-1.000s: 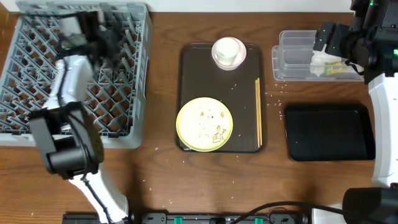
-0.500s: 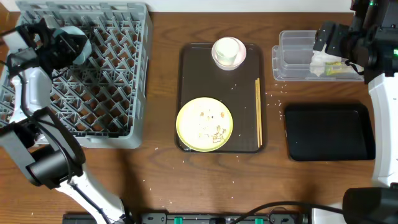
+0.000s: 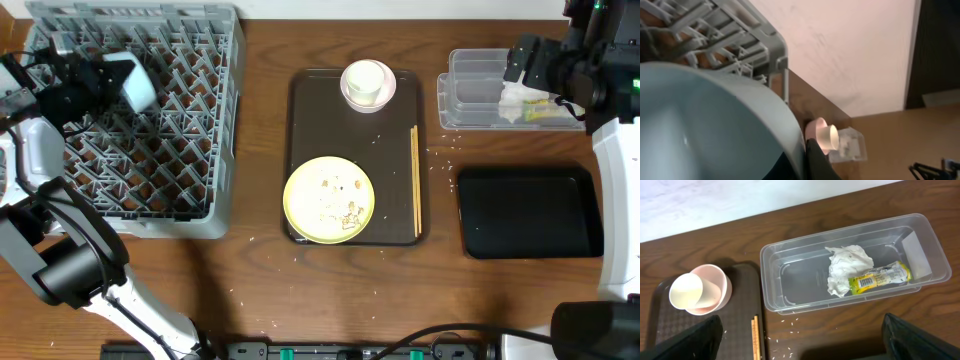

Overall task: Sort waste into correct bins and load items into the dishwasher
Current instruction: 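Lower the bowl into the rack slots and open the left gripper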

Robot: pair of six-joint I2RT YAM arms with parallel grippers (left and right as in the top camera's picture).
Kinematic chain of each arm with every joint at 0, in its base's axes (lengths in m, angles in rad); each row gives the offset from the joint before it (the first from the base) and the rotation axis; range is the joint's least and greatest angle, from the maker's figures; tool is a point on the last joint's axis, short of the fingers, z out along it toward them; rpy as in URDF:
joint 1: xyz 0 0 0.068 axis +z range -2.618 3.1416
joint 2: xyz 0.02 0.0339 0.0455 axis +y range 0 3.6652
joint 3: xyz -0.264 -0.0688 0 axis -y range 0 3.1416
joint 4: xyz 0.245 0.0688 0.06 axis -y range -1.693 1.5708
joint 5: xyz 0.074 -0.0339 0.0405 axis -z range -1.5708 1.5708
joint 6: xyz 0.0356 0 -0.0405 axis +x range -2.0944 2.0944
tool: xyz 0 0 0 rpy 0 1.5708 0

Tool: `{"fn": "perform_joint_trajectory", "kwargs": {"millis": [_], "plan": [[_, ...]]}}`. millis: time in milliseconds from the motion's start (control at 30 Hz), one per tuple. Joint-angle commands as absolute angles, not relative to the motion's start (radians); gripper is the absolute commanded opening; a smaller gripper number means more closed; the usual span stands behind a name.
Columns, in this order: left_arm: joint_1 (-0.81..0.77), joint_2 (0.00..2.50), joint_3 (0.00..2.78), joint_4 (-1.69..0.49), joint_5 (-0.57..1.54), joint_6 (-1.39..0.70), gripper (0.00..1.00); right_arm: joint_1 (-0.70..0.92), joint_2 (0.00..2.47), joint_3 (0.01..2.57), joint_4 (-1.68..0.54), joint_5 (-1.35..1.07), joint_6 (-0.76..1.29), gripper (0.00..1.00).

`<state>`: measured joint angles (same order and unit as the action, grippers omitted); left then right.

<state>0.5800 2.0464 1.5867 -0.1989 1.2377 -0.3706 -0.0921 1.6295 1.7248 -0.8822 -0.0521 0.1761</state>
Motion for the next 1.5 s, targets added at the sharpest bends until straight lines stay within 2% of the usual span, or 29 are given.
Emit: {"fn": "perform_joint_trajectory", "kwargs": {"millis": [0, 500, 1067, 1133, 1167, 1200, 1233, 1467], "plan": [[0.588, 2.059, 1.565, -0.200, 1.298, -0.380, 0.08, -0.098, 1.632, 1.731, -0.883, -0.049, 0.186, 0.99], [0.651, 2.059, 1.529, -0.245, 1.298, -0.380, 0.08, -0.098, 1.632, 1.731, -0.883, -0.049, 0.186, 0.99], [0.801, 2.059, 1.526, -0.278, 1.298, -0.379, 0.08, -0.098, 1.632, 1.731, -0.883, -0.049, 0.186, 0.99], [0.809, 2.059, 1.526, -0.288, 1.298, -0.379, 0.14, -0.098, 1.632, 1.731, -0.883, -0.049, 0.186, 0.99], [0.813, 2.059, 1.526, -0.292, 1.298, -0.380, 0.23, -0.098, 1.632, 1.731, -0.883, -0.049, 0.186, 0.99], [0.815, 2.059, 1.526, -0.297, 1.298, -0.380, 0.36, -0.098, 1.632, 1.731, -0.883, -0.049, 0.186, 0.99], [0.817, 2.059, 1.526, -0.303, 1.298, -0.380, 0.45, -0.098, 1.632, 1.731, -0.883, -0.049, 0.186, 0.99], [0.819, 2.059, 1.526, -0.340, 1.298, -0.379, 0.48, -0.098, 1.632, 1.731, -0.883, -0.049, 0.186, 0.99]]}}
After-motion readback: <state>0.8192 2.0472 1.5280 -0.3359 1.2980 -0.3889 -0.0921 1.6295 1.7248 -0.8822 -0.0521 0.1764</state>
